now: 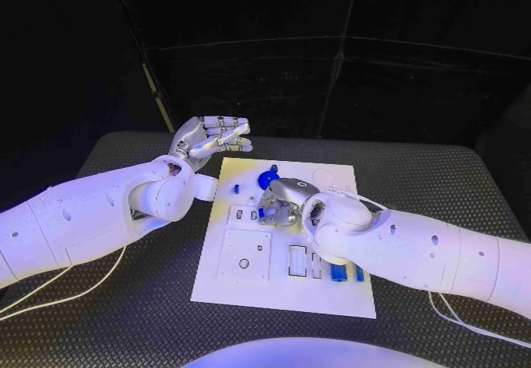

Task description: Assemble the parts on the task board

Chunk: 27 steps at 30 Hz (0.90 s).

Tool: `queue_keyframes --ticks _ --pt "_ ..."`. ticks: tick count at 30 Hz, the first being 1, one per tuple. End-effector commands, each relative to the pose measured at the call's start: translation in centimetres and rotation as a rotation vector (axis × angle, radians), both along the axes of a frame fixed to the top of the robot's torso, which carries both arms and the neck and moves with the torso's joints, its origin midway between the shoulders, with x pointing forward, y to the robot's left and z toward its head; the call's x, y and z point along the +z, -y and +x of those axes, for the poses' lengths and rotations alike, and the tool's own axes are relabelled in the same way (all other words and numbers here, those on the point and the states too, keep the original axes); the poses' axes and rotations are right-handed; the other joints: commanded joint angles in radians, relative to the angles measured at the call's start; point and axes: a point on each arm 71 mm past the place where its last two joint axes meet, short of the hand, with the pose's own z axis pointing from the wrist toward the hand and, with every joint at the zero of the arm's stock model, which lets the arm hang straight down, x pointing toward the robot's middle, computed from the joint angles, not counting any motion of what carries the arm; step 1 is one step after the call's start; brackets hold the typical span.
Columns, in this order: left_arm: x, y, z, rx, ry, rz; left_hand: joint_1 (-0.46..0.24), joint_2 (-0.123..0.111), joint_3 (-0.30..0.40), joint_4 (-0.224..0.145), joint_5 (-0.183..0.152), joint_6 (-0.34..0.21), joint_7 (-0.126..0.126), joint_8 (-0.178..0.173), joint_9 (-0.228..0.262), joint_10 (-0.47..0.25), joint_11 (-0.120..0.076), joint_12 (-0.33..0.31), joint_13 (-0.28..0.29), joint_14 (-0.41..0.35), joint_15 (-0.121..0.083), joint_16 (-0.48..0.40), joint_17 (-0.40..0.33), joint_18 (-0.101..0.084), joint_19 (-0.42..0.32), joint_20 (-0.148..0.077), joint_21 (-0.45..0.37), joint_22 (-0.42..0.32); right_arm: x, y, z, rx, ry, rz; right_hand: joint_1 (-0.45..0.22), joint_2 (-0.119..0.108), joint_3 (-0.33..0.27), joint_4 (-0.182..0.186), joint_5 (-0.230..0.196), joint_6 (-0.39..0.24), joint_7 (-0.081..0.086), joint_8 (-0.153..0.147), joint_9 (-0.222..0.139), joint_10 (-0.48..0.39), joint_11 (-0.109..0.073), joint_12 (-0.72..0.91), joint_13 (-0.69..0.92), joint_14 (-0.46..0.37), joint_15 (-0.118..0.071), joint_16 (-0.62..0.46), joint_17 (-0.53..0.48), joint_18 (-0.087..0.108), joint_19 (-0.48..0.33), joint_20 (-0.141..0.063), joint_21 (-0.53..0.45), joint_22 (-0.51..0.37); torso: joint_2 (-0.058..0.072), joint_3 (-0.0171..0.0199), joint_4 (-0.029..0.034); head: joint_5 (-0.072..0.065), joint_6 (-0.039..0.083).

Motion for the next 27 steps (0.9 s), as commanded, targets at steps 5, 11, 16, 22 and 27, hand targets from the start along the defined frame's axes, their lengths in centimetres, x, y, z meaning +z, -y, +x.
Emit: queue_keyframes --ticks 5,11,16,22,27 --pt "0.18 0.09 0.02 -0.011 0.009 -0.004 0.000 0.008 -0.004 0.000 0.000 0.008 0.000 -0.003 -0.001 0.004 0.002 -0.003 0.000 0.005 0.002 -0.003 0.001 0.011 0.004 -0.001 -0.006 -0.001 -0.40 0.16 -0.01 -0.015 -0.007 -0.016 -0.023 -0.021 -0.007 0.015 -0.012 -0.022 0.006 -0.009 0.001 -0.010 0.007 -0.001 -0.002 0.088 0.011 -0.005 0.188 -0.015 -0.008 0.006 -0.007 -0.004 0.000 0.0001 0.0000 0.001 -0.001" --pt "0.17 0.06 0.04 -0.010 0.009 -0.004 0.000 0.008 -0.004 0.000 0.000 0.008 0.000 -0.003 -0.001 0.004 0.002 -0.003 0.000 0.005 0.002 -0.003 0.001 0.011 0.004 -0.001 -0.006 -0.001 -0.31 0.11 -0.01 -0.018 0.000 -0.006 -0.041 -0.034 -0.019 0.025 -0.010 -0.033 0.008 -0.011 0.001 -0.013 0.009 -0.003 -0.005 0.087 0.013 -0.006 0.187 -0.015 -0.008 0.009 -0.009 -0.006 0.000 0.0001 0.0003 0.000 -0.001" --pt "0.16 0.06 0.04 -0.012 0.008 -0.004 0.000 0.008 -0.004 0.000 0.000 0.008 0.000 -0.003 -0.001 0.004 0.002 -0.003 0.000 0.005 0.002 -0.003 0.001 0.011 0.004 -0.001 -0.006 -0.001 -0.26 0.12 0.01 -0.021 0.005 0.001 -0.046 -0.044 -0.026 0.030 -0.010 -0.061 0.013 -0.022 -0.001 -0.021 0.014 -0.010 -0.012 0.087 0.016 -0.007 0.185 -0.014 -0.011 0.012 -0.012 -0.012 0.000 0.0001 0.0002 -0.001 -0.002" --pt "0.15 0.06 0.06 -0.012 0.007 -0.004 0.000 0.008 -0.004 0.000 0.000 0.008 0.000 -0.003 -0.001 0.004 0.002 -0.003 0.000 0.005 0.002 -0.003 0.001 0.011 0.004 -0.001 -0.006 -0.001 -0.12 0.10 0.03 -0.027 0.016 0.019 -0.053 -0.060 -0.038 0.044 -0.016 -0.099 0.023 -0.032 -0.001 -0.038 0.023 -0.027 -0.030 0.086 0.024 -0.010 0.180 -0.013 -0.015 0.018 -0.017 -0.019 0.000 0.0003 0.0001 -0.001 -0.002" --pt "0.14 0.05 0.06 -0.012 0.007 -0.004 0.000 0.008 -0.004 0.000 0.000 0.008 0.000 -0.003 -0.001 0.004 0.002 -0.003 0.000 0.005 0.002 -0.003 0.001 0.011 0.004 -0.001 -0.006 -0.001 0.13 0.08 0.02 -0.030 0.034 0.049 -0.052 -0.079 -0.051 0.067 -0.013 -0.133 0.032 -0.034 0.000 -0.059 0.031 -0.048 -0.057 0.085 0.031 -0.011 0.176 -0.012 -0.019 0.025 -0.021 -0.025 0.000 0.0003 0.0004 -0.002 -0.002"
